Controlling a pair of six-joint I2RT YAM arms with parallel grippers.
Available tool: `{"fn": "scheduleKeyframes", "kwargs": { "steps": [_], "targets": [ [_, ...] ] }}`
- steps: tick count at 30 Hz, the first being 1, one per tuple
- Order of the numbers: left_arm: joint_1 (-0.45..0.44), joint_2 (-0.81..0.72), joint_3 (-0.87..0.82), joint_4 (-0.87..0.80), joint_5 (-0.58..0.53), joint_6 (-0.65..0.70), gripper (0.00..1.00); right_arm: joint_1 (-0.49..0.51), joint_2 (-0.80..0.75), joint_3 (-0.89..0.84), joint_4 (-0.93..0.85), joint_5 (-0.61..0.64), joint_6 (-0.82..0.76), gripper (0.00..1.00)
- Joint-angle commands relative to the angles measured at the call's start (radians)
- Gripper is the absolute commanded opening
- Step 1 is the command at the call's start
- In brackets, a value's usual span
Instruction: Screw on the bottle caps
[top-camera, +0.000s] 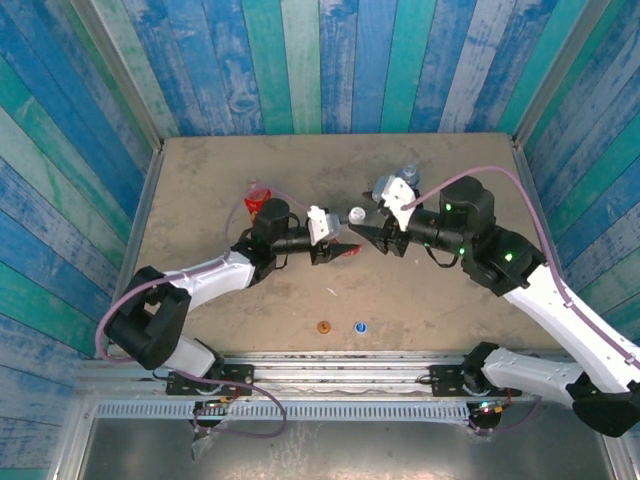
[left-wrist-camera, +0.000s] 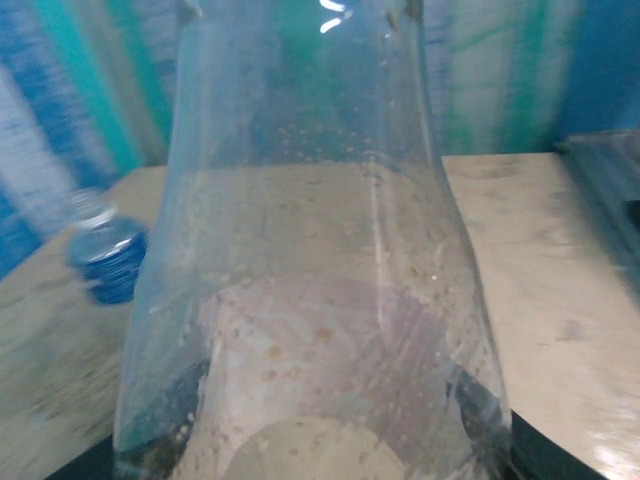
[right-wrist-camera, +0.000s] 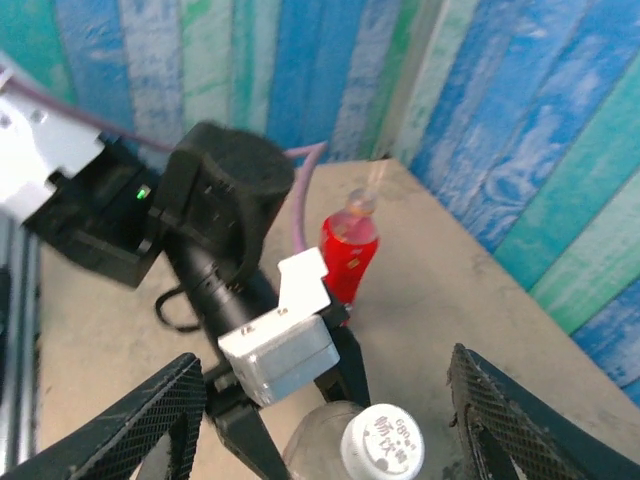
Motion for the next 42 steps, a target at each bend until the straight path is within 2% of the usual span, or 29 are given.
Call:
{"fn": "scheduleKeyframes", "kwargs": {
  "steps": [1, 7, 15, 18, 22, 24, 27, 30, 33, 38, 40, 42],
  "targets": [
    [0.003, -0.071, 0.026, -0.055, 0.232, 0.024, 0.27, -0.051, 0.027, 0.039, -0.111, -0.186, -0.066, 0.61],
    [0.002, -0.071, 0.031, -0.047, 0.299, 0.006, 0.28, -0.099, 0.098, 0.080, -0.207, -0.296, -0.114, 0.56],
    [0.003, -0.094, 0.025, -0.048, 0.292, 0.007, 0.28, -0.115, 0.139, 0.080, -0.227, -0.339, -0.130, 0.50],
    [0.003, -0.097, 0.025, -0.053, 0.282, 0.008, 0.28, -0.119, 0.151, 0.084, -0.233, -0.347, -0.130, 0.43],
    [0.004, -0.099, 0.021, -0.035, 0.234, 0.000, 0.28, -0.119, 0.158, 0.099, -0.221, -0.333, -0.102, 0.29],
    [0.004, -0.102, 0.009, 0.000, 0.164, -0.015, 0.26, -0.119, 0.150, 0.089, -0.176, -0.292, -0.057, 0.20],
    [0.001, -0.090, -0.004, 0.083, -0.023, -0.037, 0.27, -0.115, 0.129, 0.037, -0.049, -0.180, 0.048, 0.12],
    [-0.001, -0.060, 0.018, 0.129, -0.252, -0.060, 0.26, -0.100, 0.119, -0.025, 0.092, 0.061, 0.259, 0.06],
    [-0.034, -0.027, 0.036, 0.185, -0.471, -0.016, 0.26, -0.080, 0.153, -0.011, 0.059, 0.244, 0.414, 0.03],
    [-0.124, 0.019, 0.040, 0.307, -0.817, 0.065, 0.27, 0.038, 0.211, -0.006, 0.061, 0.596, 0.643, 0.01],
    [-0.148, 0.012, 0.039, 0.329, -0.877, 0.065, 0.27, 0.045, 0.252, 0.017, 0.019, 0.667, 0.697, 0.01],
    [-0.148, -0.004, 0.014, 0.362, -0.869, 0.041, 0.27, 0.046, 0.275, 0.047, -0.004, 0.673, 0.682, 0.01]
  ]
}}
